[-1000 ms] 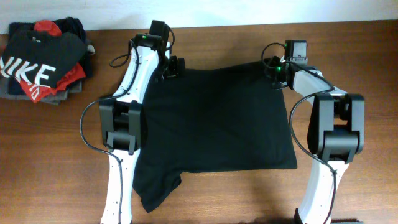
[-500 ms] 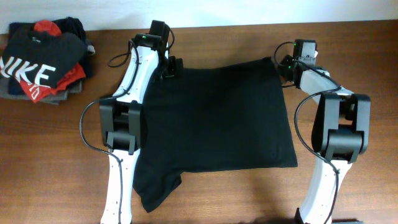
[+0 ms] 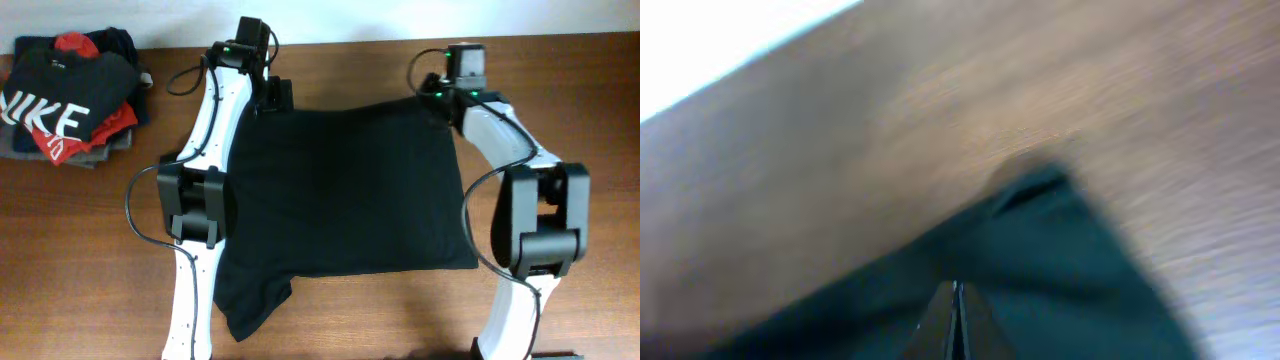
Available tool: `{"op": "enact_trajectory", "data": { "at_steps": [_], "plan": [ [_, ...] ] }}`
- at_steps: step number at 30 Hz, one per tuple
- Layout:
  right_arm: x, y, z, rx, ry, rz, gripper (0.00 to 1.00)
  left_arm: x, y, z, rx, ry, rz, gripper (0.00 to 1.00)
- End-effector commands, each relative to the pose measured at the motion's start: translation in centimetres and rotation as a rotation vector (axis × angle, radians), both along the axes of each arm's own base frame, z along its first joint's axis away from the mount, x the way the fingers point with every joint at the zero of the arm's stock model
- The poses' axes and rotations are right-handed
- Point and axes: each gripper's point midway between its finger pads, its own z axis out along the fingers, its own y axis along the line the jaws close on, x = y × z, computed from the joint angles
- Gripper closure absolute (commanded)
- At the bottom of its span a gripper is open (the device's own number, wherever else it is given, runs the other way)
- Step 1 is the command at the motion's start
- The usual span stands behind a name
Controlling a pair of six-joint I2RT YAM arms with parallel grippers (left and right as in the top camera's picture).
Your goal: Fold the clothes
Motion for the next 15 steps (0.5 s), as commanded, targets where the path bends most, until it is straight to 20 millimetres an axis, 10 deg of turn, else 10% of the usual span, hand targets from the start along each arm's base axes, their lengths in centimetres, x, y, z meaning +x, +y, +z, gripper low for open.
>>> {"op": "enact_trajectory", "data": {
  "at_steps": [1,15],
  "plan": [
    [-0.8,2.7,-0.8,0.033,0.041,0.051,0.96,-0.2,0.2,0.4,0.020,0.004,-0.013,0.01],
    [-1.1,2.2,-5.1,0.044,0.116,0.021,0.96,-0.8,0.3,0.2,0.024,0.028,-0.013,0.01]
  ]
}}
